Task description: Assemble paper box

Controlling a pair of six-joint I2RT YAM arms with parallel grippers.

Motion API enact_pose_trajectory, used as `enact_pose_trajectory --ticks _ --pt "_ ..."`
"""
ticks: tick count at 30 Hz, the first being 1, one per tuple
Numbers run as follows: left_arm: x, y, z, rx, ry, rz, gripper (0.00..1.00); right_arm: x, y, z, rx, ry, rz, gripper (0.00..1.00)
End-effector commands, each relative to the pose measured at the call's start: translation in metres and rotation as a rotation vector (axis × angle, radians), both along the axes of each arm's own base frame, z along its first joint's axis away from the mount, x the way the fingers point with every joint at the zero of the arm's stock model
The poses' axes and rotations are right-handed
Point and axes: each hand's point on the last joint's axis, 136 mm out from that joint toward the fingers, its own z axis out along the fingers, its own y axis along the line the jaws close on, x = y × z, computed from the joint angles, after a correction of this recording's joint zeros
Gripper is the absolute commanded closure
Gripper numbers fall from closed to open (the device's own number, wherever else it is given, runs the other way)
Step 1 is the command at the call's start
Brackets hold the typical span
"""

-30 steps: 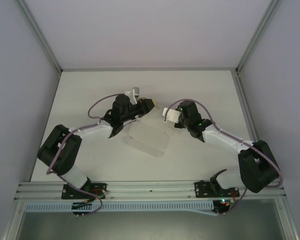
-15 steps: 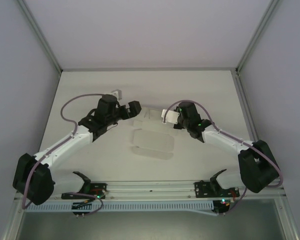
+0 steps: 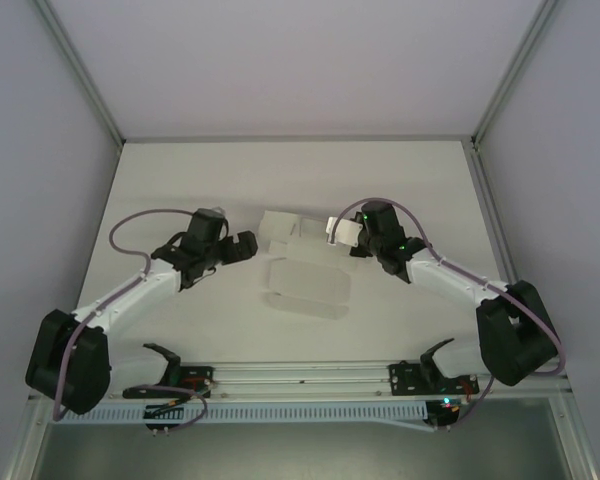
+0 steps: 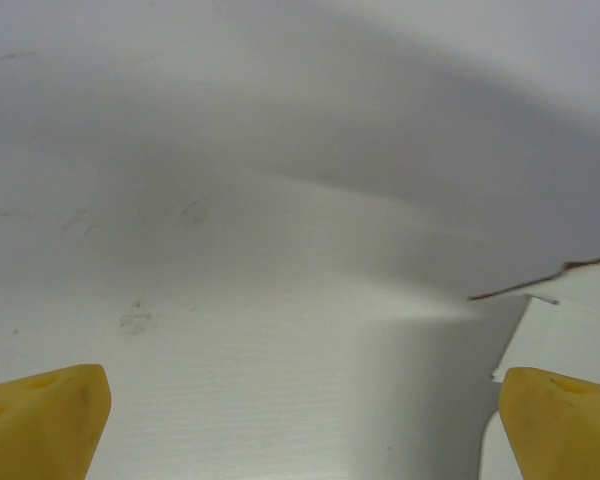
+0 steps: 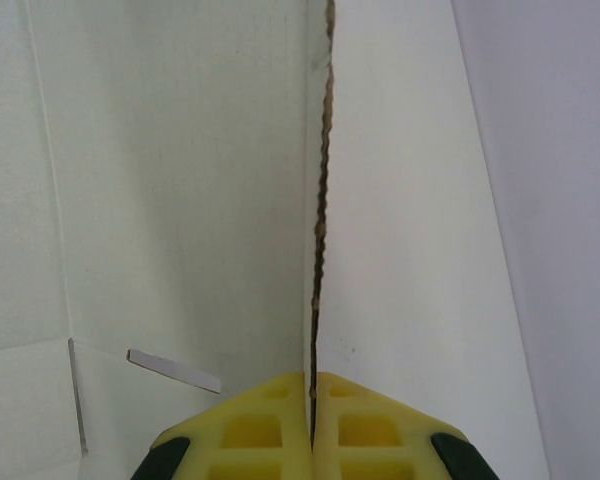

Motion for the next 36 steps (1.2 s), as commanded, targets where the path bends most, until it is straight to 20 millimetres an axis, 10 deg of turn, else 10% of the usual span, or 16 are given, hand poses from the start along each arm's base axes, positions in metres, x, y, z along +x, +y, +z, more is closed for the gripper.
enact_pose_trajectory --ticks 1,24,36 --pt "0.0 0.011 -0.026 0.091 0.025 -0.012 0.0 0.0 0.005 0.015 0.052 -0.002 0.013 1.0" --pt "0.009 -0.069 -0.011 -0.033 -0.145 -0.25 0.0 -0.002 0.006 0.026 0.109 0.005 0.007 1.0" --pt "-0.006 -0.109 0.022 -0.202 -0.179 -0.338 0.49 0.0 0.004 0.021 0.093 0.028 -0.013 1.0"
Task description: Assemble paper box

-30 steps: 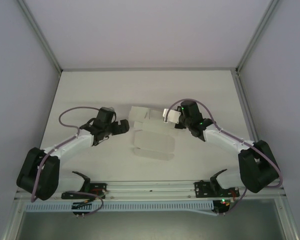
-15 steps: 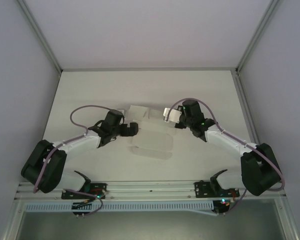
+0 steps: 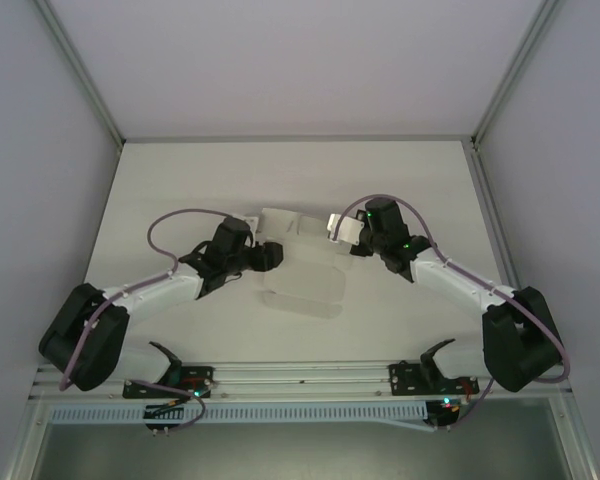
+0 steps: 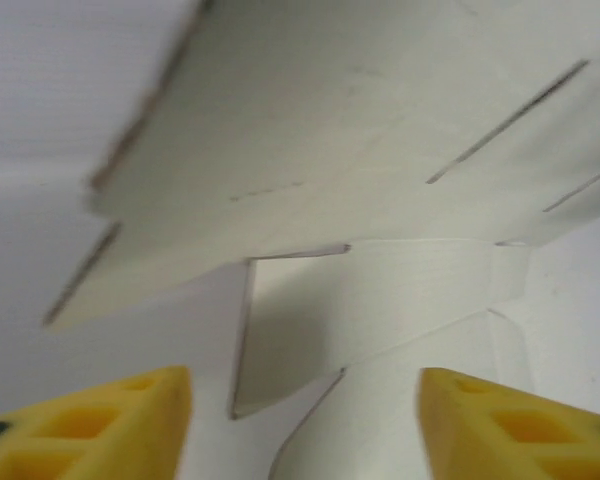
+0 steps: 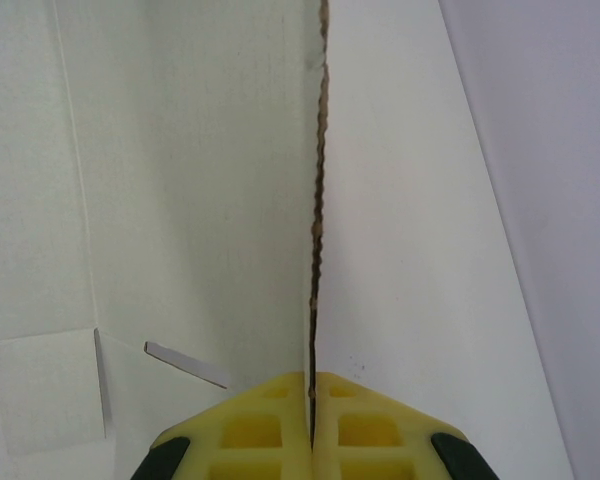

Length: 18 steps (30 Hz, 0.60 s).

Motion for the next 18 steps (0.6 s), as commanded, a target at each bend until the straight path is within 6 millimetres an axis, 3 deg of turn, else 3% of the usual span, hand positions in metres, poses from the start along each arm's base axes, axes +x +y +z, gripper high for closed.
enact_pose_trajectory --ticks 1,3,6,15,17,18 --pt "0.003 -0.014 0.028 -0.073 -0.045 -0.013 0.53 0.006 -0.001 0.009 0.019 -0.001 -0.029 1.0" --pt "0.002 -0.017 0.031 -0.078 -0.057 -0.017 0.56 0.006 -0.001 0.008 0.022 0.003 -0.032 1.0" --pt "0.002 -0.022 0.038 -0.076 -0.084 -0.017 0.7 0.005 0.0 0.009 0.024 0.011 -0.024 1.0" --pt "0.011 -0.041 0.04 0.155 -0.188 -0.017 0.82 0.001 0.002 0.008 0.032 0.028 -0.008 1.0" --pt "0.012 -0.05 0.036 0.206 -0.199 -0.034 1.0 0.0 0.002 0.009 0.033 0.026 -0.003 1.0" --pt "0.012 -0.055 0.035 0.225 -0.203 -0.042 1.0 0.0 0.002 0.009 0.035 0.026 -0.004 1.0"
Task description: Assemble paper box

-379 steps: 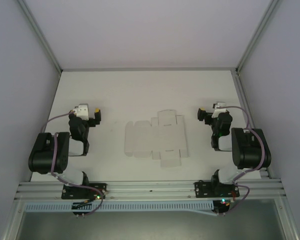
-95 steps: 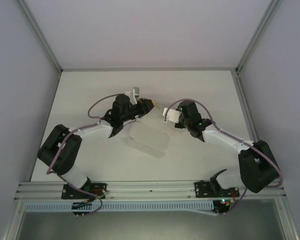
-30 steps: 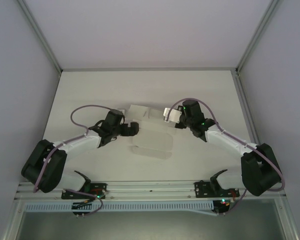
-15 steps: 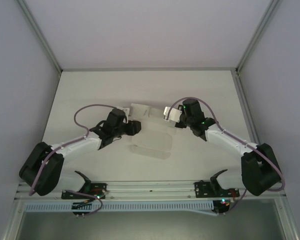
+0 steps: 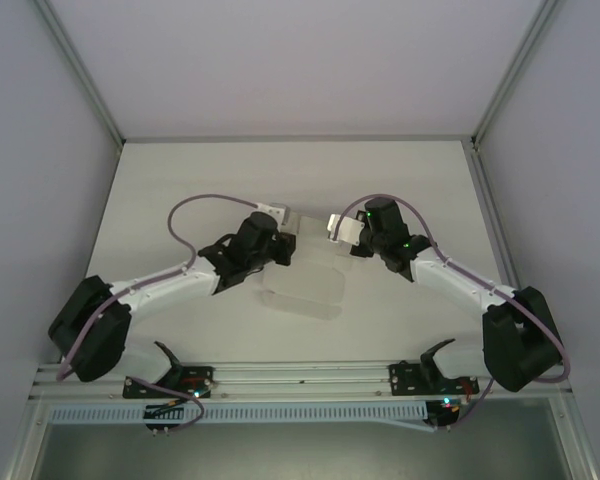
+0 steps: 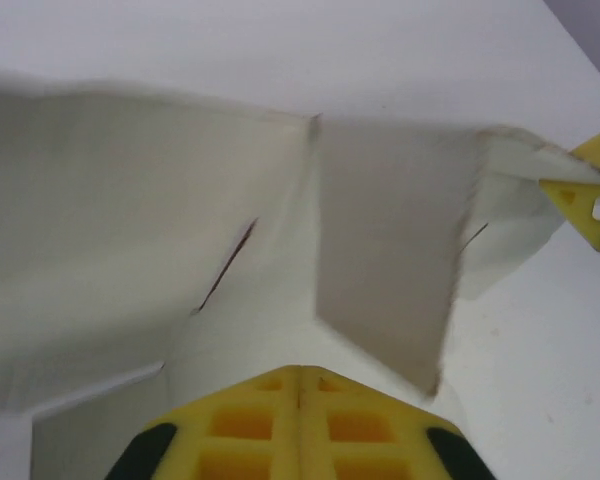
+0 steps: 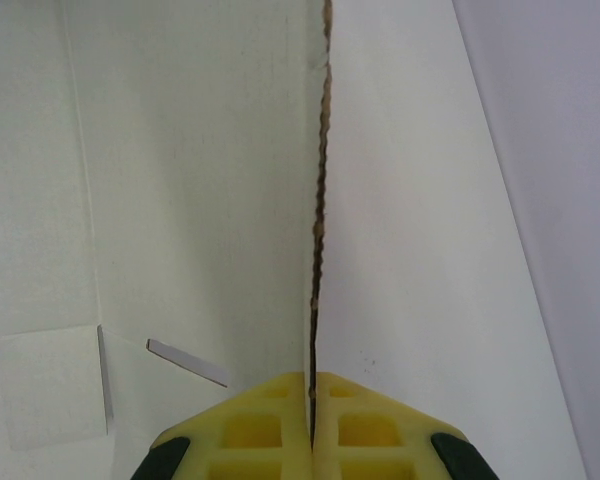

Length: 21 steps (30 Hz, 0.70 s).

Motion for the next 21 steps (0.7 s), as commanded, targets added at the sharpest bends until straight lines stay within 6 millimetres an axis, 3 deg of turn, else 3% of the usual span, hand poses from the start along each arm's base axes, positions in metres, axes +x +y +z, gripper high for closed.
enact_pose_trajectory --ticks 1,5,8,11,12,17,21 --pt "0.006 -0.001 -0.012 0.15 -0.036 0.024 1.0 0.003 0.004 0.013 0.04 0.001 -0.003 1.0" --pt "0.005 -0.009 -0.018 0.17 -0.021 0.025 1.0 0.003 0.001 0.012 0.033 -0.002 -0.011 1.0" --pt "0.002 0.0 -0.014 0.126 -0.015 0.066 0.97 0.005 -0.001 0.011 0.022 -0.008 -0.021 1.0" --pt "-0.001 0.027 -0.008 0.077 -0.002 0.139 0.66 0.006 -0.002 0.01 0.017 -0.004 -0.027 1.0" --pt "-0.001 0.038 -0.007 0.06 0.006 0.165 0.6 0.006 -0.002 0.01 0.017 -0.002 -0.028 1.0" --pt "-0.002 0.081 -0.018 0.022 0.073 0.227 0.55 0.005 -0.002 0.009 0.021 0.003 -0.022 1.0" --pt "0.002 0.07 -0.014 -0.088 0.087 0.137 0.56 0.005 -0.001 0.009 0.026 0.006 -0.016 1.0"
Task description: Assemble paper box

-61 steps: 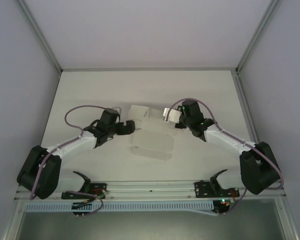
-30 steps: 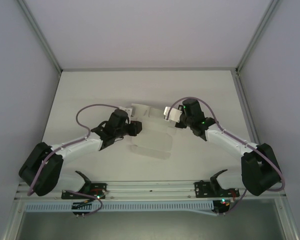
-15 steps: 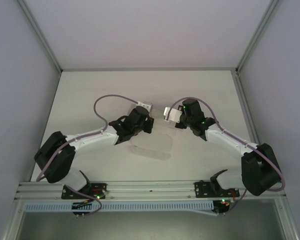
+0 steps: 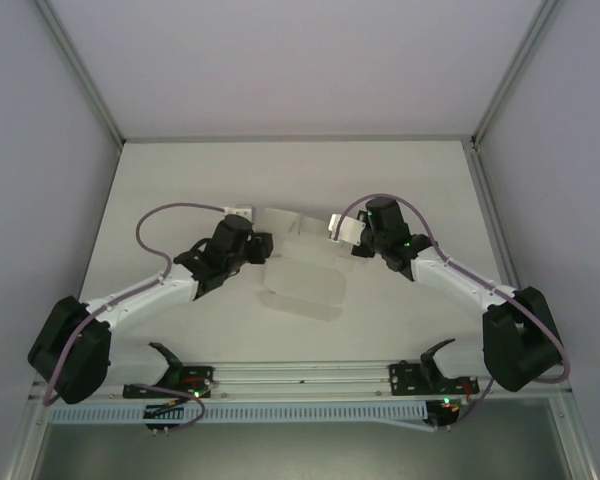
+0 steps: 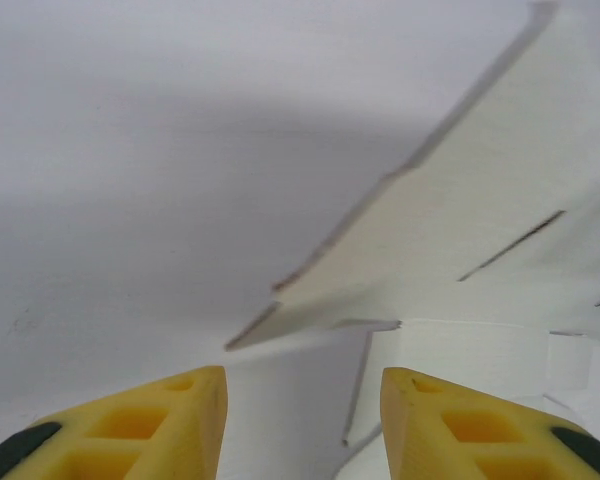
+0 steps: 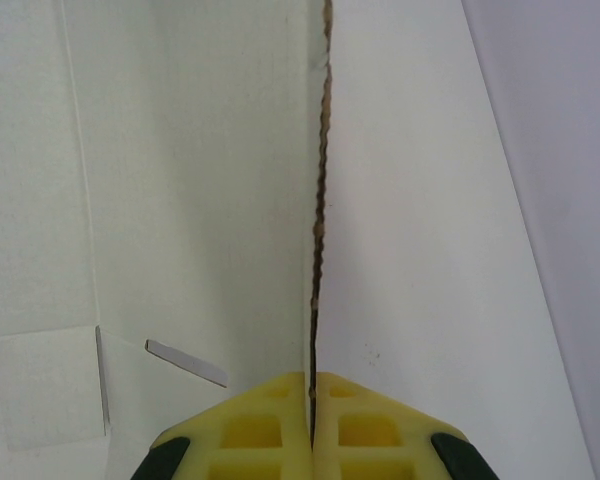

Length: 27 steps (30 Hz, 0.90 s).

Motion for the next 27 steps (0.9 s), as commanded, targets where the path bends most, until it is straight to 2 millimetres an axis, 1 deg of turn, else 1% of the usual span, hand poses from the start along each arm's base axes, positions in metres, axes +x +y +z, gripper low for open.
enact_pose_trajectory --ticks 1,2,4,5,7,8,12,13,15,17,19,22,24,27 --pt "-0.004 -0.02 0.003 -0.099 0.015 -0.095 0.56 0.005 0.003 0.011 0.031 -0.006 -0.01 1.0" --pt "-0.002 -0.023 0.004 -0.104 0.015 -0.106 0.56 0.005 0.003 0.011 0.032 -0.005 -0.011 1.0" --pt "0.002 -0.026 -0.001 -0.084 0.033 -0.107 0.57 0.005 0.002 0.012 0.03 -0.005 -0.013 1.0" --pt "0.003 -0.027 -0.005 -0.073 0.041 -0.113 0.59 0.005 0.002 0.013 0.033 -0.008 -0.014 1.0" --pt "0.004 -0.033 -0.008 -0.077 0.052 -0.136 0.71 0.005 0.002 0.013 0.032 -0.009 -0.014 1.0" --pt "0.004 -0.037 -0.007 -0.088 0.053 -0.148 0.73 0.005 0.002 0.013 0.032 -0.008 -0.016 1.0" --pt "0.006 -0.041 -0.011 -0.084 0.065 -0.157 0.73 0.005 0.002 0.014 0.034 -0.007 -0.013 1.0" --pt "0.006 -0.042 -0.011 -0.084 0.062 -0.162 0.8 0.005 0.002 0.014 0.036 -0.006 -0.012 1.0" --pt "0.006 -0.046 -0.007 -0.081 0.044 -0.179 0.99 0.004 0.003 0.013 0.036 -0.003 -0.008 1.0" --pt "0.002 -0.054 0.0 -0.057 0.006 -0.213 1.0 0.003 0.005 0.012 0.036 0.01 0.0 1.0" --pt "0.0 -0.062 0.004 0.017 -0.03 -0.224 1.0 0.0 0.007 0.012 0.039 0.023 0.01 1.0" --pt "0.001 -0.072 -0.002 0.141 -0.032 -0.209 1.0 -0.001 0.01 0.016 0.047 0.016 0.022 1.0" --pt "0.004 -0.076 -0.008 0.23 -0.028 -0.177 1.0 -0.003 0.012 0.017 0.048 0.014 0.03 1.0" --pt "0.01 -0.088 -0.009 0.352 -0.048 -0.136 1.0 -0.006 0.016 0.017 0.046 0.021 0.045 1.0"
